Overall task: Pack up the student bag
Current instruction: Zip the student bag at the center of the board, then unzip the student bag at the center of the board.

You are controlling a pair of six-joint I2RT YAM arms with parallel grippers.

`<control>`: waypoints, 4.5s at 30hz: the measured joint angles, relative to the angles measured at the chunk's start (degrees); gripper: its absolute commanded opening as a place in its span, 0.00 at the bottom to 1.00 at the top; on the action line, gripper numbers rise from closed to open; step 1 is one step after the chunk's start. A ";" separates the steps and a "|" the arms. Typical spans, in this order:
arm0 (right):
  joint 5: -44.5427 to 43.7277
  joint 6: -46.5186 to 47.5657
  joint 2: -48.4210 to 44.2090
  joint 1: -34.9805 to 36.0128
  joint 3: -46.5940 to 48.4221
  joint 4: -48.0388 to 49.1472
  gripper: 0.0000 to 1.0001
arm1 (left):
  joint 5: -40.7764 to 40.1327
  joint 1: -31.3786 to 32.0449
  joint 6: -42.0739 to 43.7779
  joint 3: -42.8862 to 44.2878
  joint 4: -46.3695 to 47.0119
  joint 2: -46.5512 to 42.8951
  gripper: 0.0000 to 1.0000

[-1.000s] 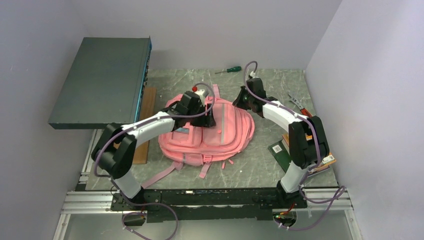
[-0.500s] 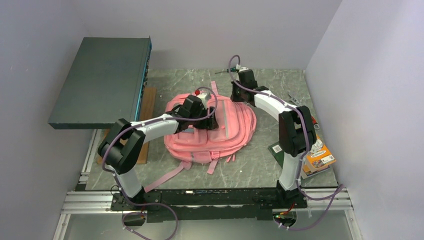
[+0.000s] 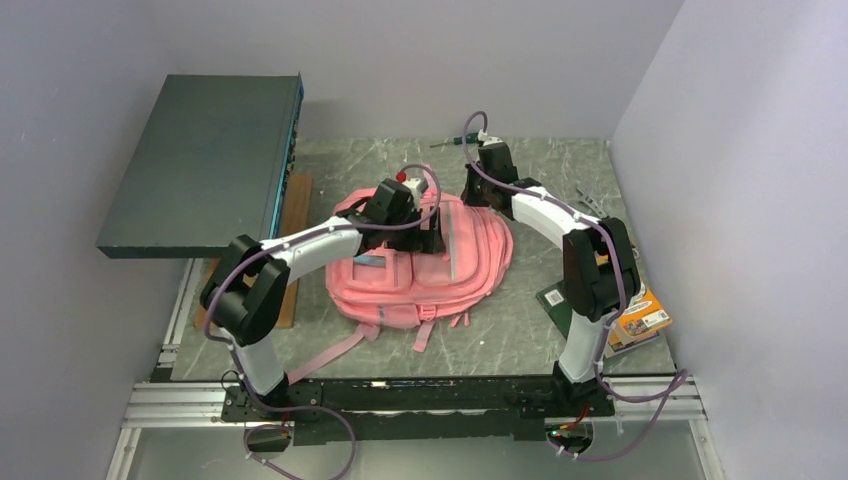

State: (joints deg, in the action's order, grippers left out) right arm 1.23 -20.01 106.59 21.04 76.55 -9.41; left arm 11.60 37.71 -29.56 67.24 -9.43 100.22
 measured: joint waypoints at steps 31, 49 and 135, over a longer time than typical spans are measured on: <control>11.37 5.35 2.67 -3.72 9.18 -11.43 0.70 | -7.06 3.76 5.22 3.58 1.27 6.21 0.98; 12.39 -15.76 -43.01 8.94 -43.76 -12.96 0.55 | 1.88 11.30 4.68 1.84 -8.72 -13.66 1.00; 7.02 24.65 -40.98 -8.66 -44.33 8.90 0.00 | -25.46 29.70 30.88 -38.03 23.61 -34.14 0.53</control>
State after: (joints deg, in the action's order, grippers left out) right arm 8.25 4.64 65.60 12.38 32.23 -0.51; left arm -13.87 67.42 1.32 29.21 14.17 66.08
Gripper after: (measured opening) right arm 0.022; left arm 0.165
